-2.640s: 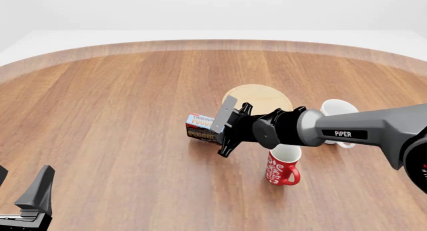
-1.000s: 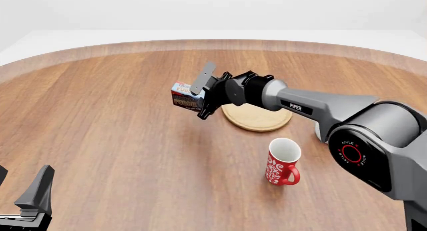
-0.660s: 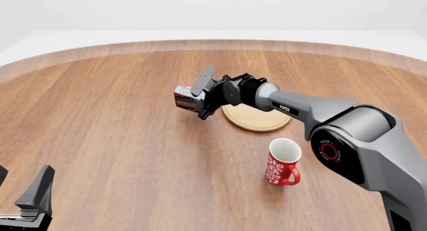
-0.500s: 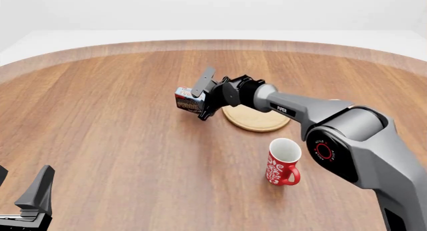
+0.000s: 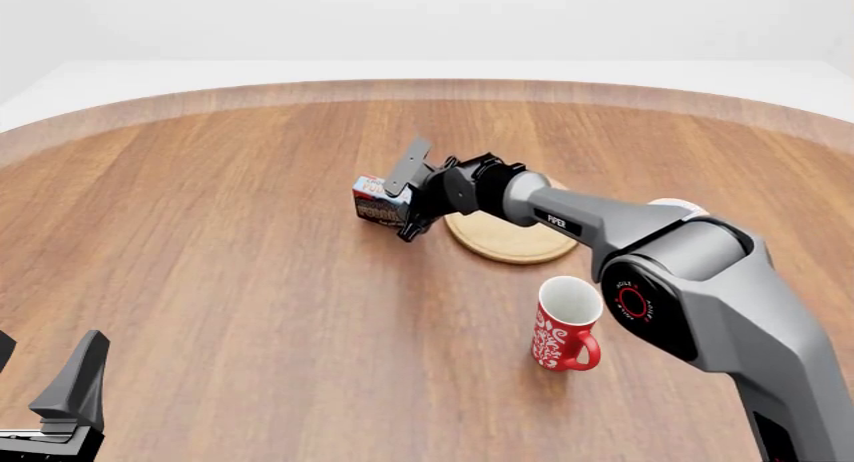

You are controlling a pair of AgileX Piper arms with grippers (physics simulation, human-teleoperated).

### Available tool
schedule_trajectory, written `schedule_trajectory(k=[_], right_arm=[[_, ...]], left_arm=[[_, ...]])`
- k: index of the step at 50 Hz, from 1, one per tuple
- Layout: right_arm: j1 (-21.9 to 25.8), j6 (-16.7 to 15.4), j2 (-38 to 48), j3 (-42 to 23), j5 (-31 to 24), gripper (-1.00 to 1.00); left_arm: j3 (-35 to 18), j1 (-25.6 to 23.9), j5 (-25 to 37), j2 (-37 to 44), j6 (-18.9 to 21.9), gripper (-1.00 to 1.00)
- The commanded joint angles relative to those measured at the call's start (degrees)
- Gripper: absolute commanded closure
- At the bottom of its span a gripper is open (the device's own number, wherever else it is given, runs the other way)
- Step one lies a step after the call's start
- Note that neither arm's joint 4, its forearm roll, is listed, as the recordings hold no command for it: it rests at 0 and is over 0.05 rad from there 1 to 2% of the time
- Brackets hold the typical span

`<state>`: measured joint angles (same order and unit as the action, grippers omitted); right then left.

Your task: Put the chocolate pudding to the left of the plate.

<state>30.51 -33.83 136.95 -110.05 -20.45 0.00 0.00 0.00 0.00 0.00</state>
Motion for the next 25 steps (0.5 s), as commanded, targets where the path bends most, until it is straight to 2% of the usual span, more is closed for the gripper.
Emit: schedule_trajectory(k=[1, 5, 6, 25], right_arm=[[-0.78, 0.23, 2.56, -1.13, -0.41, 1.0], [-1.32, -0.25, 3.22, -2.06, -0.86, 1.0], [-1.58, -0.52, 3.34, -2.25, -0.94, -1.0], [-2.21, -0.6, -1.36, 3.81, 2.14, -1.0]], left_arm=[[0.0, 0.0, 0.0, 0.0, 0.0, -1.0], [0.0, 0.0, 0.0, 0.0, 0.0, -1.0], [0.0, 0.0, 0.0, 0.0, 0.0, -1.0], [0.0, 0.0, 0.0, 0.0, 0.0, -1.0]])
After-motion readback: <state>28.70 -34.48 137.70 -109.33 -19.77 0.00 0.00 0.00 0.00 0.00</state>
